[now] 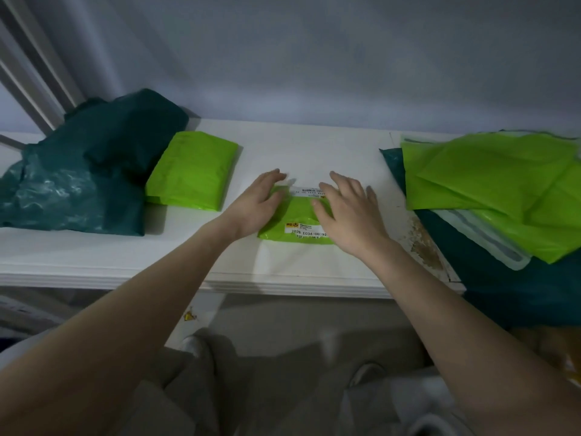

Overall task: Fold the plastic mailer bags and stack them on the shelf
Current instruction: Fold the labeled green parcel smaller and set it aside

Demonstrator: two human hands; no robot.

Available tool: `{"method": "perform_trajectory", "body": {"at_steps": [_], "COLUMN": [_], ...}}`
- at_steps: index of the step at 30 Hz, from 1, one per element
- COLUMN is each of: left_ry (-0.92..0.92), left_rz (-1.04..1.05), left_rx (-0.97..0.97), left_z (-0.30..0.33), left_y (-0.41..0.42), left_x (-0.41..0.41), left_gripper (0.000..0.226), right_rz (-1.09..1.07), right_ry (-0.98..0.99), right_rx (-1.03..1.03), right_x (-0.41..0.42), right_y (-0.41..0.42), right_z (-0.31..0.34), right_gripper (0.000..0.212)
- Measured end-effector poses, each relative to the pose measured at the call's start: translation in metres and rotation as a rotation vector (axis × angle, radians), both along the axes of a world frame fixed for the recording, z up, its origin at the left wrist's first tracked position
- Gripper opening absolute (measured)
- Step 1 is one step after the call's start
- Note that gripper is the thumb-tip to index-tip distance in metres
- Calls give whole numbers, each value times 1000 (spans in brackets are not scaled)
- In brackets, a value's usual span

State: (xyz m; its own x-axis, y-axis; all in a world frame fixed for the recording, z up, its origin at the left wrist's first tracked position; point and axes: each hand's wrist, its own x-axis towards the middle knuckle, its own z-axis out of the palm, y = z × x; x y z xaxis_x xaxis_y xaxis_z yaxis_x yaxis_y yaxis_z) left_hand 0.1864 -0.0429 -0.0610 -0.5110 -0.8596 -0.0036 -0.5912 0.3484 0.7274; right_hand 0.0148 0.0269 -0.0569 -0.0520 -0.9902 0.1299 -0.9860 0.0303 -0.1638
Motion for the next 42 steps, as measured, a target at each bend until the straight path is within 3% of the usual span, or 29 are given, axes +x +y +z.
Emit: {"method": "perform_trajectory", "body": {"at_steps": [4, 9, 15, 26, 29, 32, 42], "left_ry": [-44, -222, -425, -447, -467, -485, -591], "left_rz": [-88, -219, -246, -97, -87, -74, 1], "left_rx": [-212, -380, -457, -326, -341, -357, -524], "left_z": [0, 3, -10, -17, -17, -18, -18], "left_y": [3, 16, 24, 28, 31, 32, 35], "left_x": [25, 48, 50, 29, 28, 24, 14], "left_gripper": [44, 58, 75, 74, 72, 65, 78], "right_rz": [194, 320, 278, 152, 78, 92, 49], "right_ry": [8, 130, 124, 116, 176, 165, 85], "right_rx": [-136, -104, -12, -18, -62, -47, -41], "right_x": [28, 54, 51, 59, 66, 66, 53], "right_y": [12, 26, 17, 3, 6, 8, 15], "right_z": [3, -10, -11, -12, -11, -11, -9], "right_gripper": [55, 38, 50, 47, 52, 44, 39]}}
